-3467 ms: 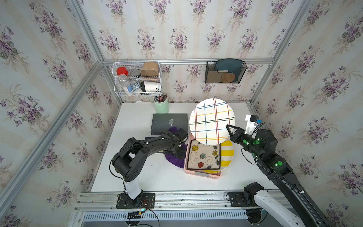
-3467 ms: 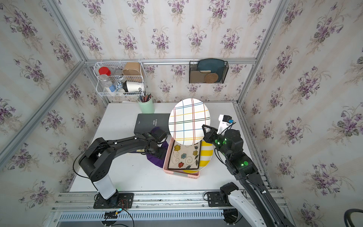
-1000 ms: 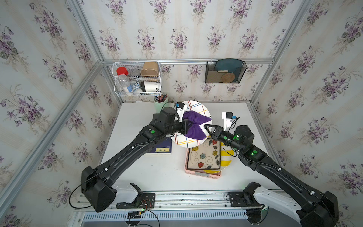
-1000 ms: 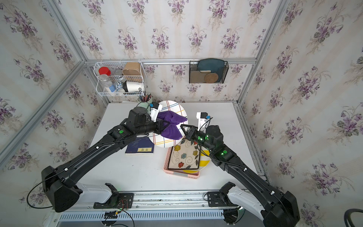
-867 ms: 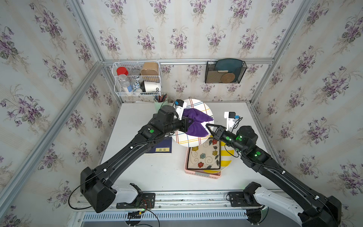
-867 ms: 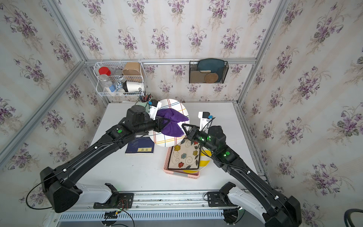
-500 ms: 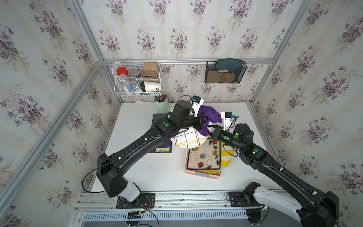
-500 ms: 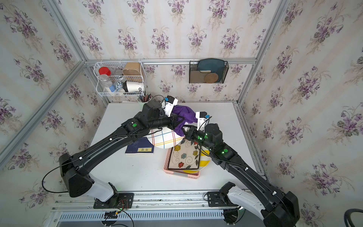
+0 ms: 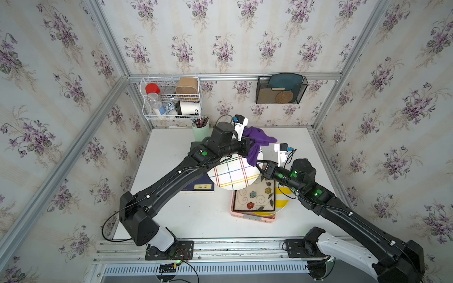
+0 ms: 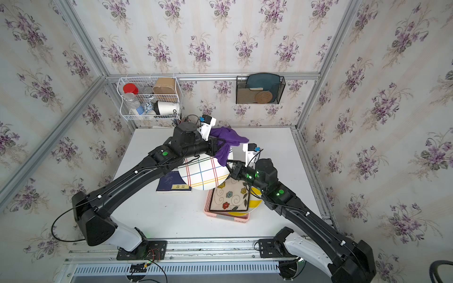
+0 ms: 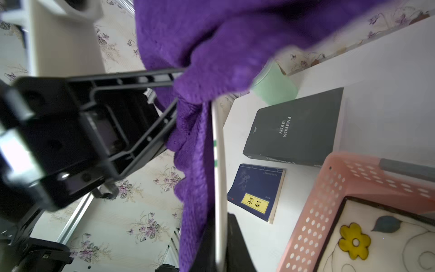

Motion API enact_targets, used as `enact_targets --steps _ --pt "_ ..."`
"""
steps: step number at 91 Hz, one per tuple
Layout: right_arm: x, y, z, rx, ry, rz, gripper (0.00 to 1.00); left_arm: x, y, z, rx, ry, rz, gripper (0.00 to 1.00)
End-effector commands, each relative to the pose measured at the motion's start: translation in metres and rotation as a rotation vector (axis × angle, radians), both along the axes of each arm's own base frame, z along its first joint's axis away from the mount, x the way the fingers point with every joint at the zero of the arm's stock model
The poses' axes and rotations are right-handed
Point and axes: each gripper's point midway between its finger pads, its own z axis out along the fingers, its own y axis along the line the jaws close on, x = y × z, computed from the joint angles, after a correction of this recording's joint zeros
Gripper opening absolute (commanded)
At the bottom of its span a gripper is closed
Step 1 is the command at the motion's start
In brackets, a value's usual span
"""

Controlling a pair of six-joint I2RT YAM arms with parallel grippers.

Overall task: Wipe the wet plate dry
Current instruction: Wipe the plate with towel.

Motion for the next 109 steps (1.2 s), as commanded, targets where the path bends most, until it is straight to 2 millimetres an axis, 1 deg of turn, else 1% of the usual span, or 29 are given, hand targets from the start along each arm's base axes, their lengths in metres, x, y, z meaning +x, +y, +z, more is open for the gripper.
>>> enact_targets --steps 1,5,10,17,21,24,27,32,35,39,41,47,52,56,61,65,71,74,83,87,92,97,103,109 --pt "-0.034 -0.005 0.119 0.255 -0.414 0.090 0.00 0.023 0.038 -0.033 0.129 0.070 0.173 0.00" --pt "-0.026 -0.018 0.117 0.245 -0.399 0.012 0.00 0.033 0.060 -0.041 0.121 0.106 0.248 0.00" --pt "-0.018 -0.032 0.113 0.228 -0.371 -0.063 0.00 0.037 0.080 -0.043 0.095 0.118 0.287 0.00" --pt "-0.017 -0.041 0.109 0.221 -0.358 -0.090 0.00 0.033 0.093 -0.050 0.127 0.099 0.293 0.00" --pt "-0.018 -0.042 0.107 0.226 -0.356 -0.082 0.00 0.028 0.095 -0.057 0.160 0.107 0.271 0.00" --pt "-0.019 -0.040 0.107 0.234 -0.357 -0.066 0.00 0.019 0.088 -0.063 0.163 0.118 0.204 0.00" --pt "-0.022 -0.036 0.106 0.247 -0.355 -0.037 0.00 0.006 0.072 -0.062 0.132 0.114 0.081 0.00" --pt "-0.023 -0.030 0.106 0.268 -0.352 -0.001 0.00 -0.032 0.035 -0.054 0.047 0.122 -0.206 0.00" --pt "-0.022 -0.028 0.106 0.277 -0.347 0.008 0.00 -0.056 0.017 -0.049 0.024 0.123 -0.345 0.00" --pt "-0.018 -0.026 0.106 0.282 -0.332 0.003 0.00 -0.080 0.001 -0.047 0.035 0.113 -0.458 0.00" --pt "-0.016 -0.027 0.106 0.284 -0.326 -0.008 0.00 -0.089 -0.006 -0.051 0.052 0.118 -0.494 0.00" --pt "-0.005 -0.034 0.108 0.291 -0.315 -0.080 0.00 -0.103 -0.018 -0.058 0.081 0.139 -0.560 0.00" --pt "0.005 -0.045 0.110 0.288 -0.301 -0.168 0.00 -0.109 -0.023 -0.060 0.081 0.160 -0.587 0.00" --pt "0.012 -0.053 0.112 0.283 -0.290 -0.228 0.00 -0.110 -0.027 -0.058 0.070 0.155 -0.589 0.00" --pt "0.018 -0.061 0.118 0.282 -0.293 -0.277 0.00 -0.105 -0.028 -0.057 0.079 0.138 -0.552 0.00" --pt "0.019 -0.064 0.123 0.285 -0.299 -0.294 0.00 -0.090 -0.021 -0.061 0.127 0.116 -0.458 0.00" --pt "0.019 -0.069 0.127 0.292 -0.301 -0.316 0.00 -0.065 -0.002 -0.071 0.228 0.077 -0.295 0.00" --pt "0.019 -0.070 0.126 0.296 -0.296 -0.322 0.00 -0.057 0.008 -0.076 0.276 0.062 -0.239 0.00" --pt "0.015 -0.074 0.127 0.310 -0.293 -0.329 0.00 -0.048 0.032 -0.098 0.411 0.053 -0.158 0.00" --pt "0.014 -0.075 0.126 0.311 -0.292 -0.327 0.00 -0.041 0.047 -0.108 0.475 0.067 -0.079 0.00" --pt "0.011 -0.073 0.126 0.314 -0.301 -0.308 0.00 -0.028 0.069 -0.114 0.523 0.087 0.027 0.00" --pt "0.007 -0.067 0.126 0.316 -0.314 -0.265 0.00 -0.018 0.087 -0.109 0.507 0.104 0.102 0.00" --pt "0.000 -0.054 0.124 0.319 -0.326 -0.179 0.00 -0.006 0.102 -0.092 0.449 0.092 0.175 0.00" --pt "-0.007 -0.035 0.120 0.328 -0.325 -0.061 0.00 0.007 0.114 -0.070 0.374 0.076 0.239 0.00"
